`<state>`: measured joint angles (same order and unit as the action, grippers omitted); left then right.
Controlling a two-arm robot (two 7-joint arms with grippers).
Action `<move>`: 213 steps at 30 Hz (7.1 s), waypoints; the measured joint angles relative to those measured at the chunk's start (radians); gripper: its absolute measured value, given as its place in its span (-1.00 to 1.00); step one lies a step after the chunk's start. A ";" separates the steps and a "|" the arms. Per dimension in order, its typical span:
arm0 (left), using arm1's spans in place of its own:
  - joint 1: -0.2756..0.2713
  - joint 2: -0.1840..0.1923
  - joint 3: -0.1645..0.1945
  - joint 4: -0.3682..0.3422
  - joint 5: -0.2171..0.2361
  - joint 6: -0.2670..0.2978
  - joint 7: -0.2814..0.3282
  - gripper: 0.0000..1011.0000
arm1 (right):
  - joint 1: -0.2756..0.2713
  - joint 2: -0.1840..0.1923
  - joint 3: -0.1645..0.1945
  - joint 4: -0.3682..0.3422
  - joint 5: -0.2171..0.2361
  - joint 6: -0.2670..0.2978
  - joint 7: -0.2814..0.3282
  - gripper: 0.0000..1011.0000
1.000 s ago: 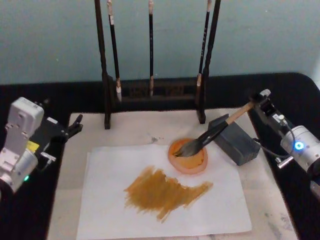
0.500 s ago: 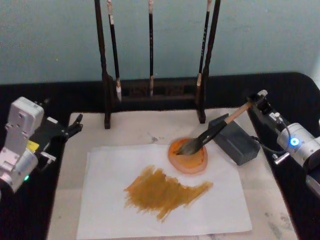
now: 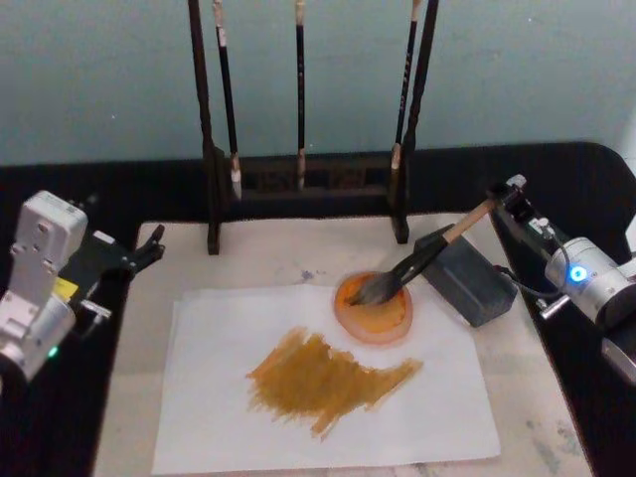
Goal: Pick up the brush from the inkstone, write on the paper, then place the brush back to its original position.
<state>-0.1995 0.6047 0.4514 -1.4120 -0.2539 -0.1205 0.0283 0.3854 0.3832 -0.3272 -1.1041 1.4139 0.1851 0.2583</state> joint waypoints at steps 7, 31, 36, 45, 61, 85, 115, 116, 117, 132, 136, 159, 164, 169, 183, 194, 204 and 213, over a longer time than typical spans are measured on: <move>0.000 0.000 0.000 0.000 0.000 0.000 0.000 1.00 | 0.001 0.002 -0.005 0.001 0.000 -0.009 0.003 -0.70; 0.000 0.000 0.000 0.000 0.000 0.000 0.000 1.00 | 0.000 0.001 -0.001 0.000 -0.001 -0.004 0.002 0.33; 0.000 0.000 0.000 0.000 0.000 0.000 0.000 1.00 | 0.000 0.001 -0.001 0.000 -0.001 -0.003 0.002 0.65; 0.000 0.000 0.000 0.000 0.000 0.000 0.000 1.00 | 0.000 0.001 -0.001 0.000 -0.001 -0.003 0.001 0.98; 0.000 0.000 0.000 0.000 0.000 0.000 0.000 1.00 | -0.170 0.130 0.007 -0.334 -0.026 -0.080 -0.239 0.98; 0.000 0.000 0.000 0.000 0.000 0.000 0.000 1.00 | -0.194 0.247 -0.199 -0.412 -0.868 -0.383 -0.280 0.98; 0.000 0.000 0.000 0.000 0.000 0.000 0.000 1.00 | -0.246 0.208 -0.166 -0.365 -0.893 -0.420 -0.282 0.98; 0.000 0.000 0.000 0.000 0.000 0.000 0.000 1.00 | -0.246 0.208 -0.166 -0.365 -0.893 -0.420 -0.282 0.98; 0.000 0.000 0.000 0.000 0.000 0.000 0.000 1.00 | -0.245 0.208 -0.166 -0.365 -0.893 -0.420 -0.283 0.98; 0.000 0.000 0.000 0.000 0.000 0.000 0.000 1.00 | -0.244 0.210 -0.168 -0.366 -0.893 -0.418 -0.284 0.98; 0.000 0.000 0.000 0.000 0.000 0.000 0.000 1.00 | -0.244 0.210 -0.168 -0.366 -0.894 -0.418 -0.284 0.98; 0.000 0.000 0.000 0.000 0.000 0.000 0.000 1.00 | -0.244 0.210 -0.168 -0.366 -0.894 -0.418 -0.284 0.98; 0.000 0.000 0.000 0.000 0.000 0.000 0.000 1.00 | -0.244 0.210 -0.168 -0.366 -0.894 -0.418 -0.284 0.98; 0.000 0.000 0.000 0.000 0.000 0.000 0.000 1.00 | -0.244 0.210 -0.168 -0.366 -0.894 -0.418 -0.284 0.98; 0.000 0.000 0.000 0.000 0.000 0.000 0.000 1.00 | -0.244 0.210 -0.168 -0.366 -0.894 -0.418 -0.284 0.98; 0.000 0.000 0.000 0.000 0.000 0.000 0.000 1.00 | -0.244 0.210 -0.168 -0.366 -0.894 -0.418 -0.284 0.98; 0.000 0.000 0.000 0.000 0.000 0.000 0.000 1.00 | -0.244 0.210 -0.168 -0.366 -0.894 -0.418 -0.284 0.98; 0.000 0.000 0.000 0.000 0.000 0.000 0.000 1.00 | -0.244 0.210 -0.168 -0.366 -0.894 -0.418 -0.284 0.98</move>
<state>-0.1996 0.6047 0.4514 -1.4120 -0.2539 -0.1205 0.0283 0.1417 0.5929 -0.4956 -1.4700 0.5201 -0.2326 -0.0259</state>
